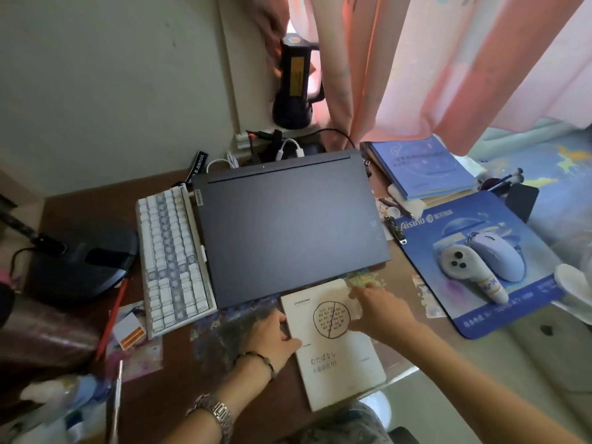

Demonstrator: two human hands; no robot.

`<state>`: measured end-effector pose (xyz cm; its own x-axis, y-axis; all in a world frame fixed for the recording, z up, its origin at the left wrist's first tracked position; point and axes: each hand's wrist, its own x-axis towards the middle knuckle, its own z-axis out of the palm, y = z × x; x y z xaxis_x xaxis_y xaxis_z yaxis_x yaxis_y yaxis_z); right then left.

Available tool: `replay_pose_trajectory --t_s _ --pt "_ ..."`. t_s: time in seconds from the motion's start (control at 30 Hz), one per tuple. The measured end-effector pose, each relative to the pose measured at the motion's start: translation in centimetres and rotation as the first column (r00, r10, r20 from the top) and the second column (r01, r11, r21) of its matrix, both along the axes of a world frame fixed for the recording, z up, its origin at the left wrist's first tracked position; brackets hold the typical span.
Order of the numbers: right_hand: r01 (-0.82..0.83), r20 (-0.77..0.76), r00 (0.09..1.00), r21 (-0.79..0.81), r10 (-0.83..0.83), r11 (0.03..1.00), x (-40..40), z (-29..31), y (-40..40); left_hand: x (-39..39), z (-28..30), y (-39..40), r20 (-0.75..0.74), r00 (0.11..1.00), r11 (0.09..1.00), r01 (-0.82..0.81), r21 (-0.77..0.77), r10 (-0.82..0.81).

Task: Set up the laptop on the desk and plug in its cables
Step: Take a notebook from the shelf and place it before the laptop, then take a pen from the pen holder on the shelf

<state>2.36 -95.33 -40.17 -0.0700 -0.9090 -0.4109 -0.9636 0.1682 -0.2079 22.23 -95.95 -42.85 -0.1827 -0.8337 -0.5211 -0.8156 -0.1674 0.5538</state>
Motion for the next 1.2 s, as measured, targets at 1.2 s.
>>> replay_pose_trajectory --t_s 1.2 --pt "-0.714 -0.341 0.369 -0.699 0.865 0.029 25.8 36.4 -7.1 20.7 36.6 6.1 0.382 0.462 0.489 -0.134 -0.862 0.8"
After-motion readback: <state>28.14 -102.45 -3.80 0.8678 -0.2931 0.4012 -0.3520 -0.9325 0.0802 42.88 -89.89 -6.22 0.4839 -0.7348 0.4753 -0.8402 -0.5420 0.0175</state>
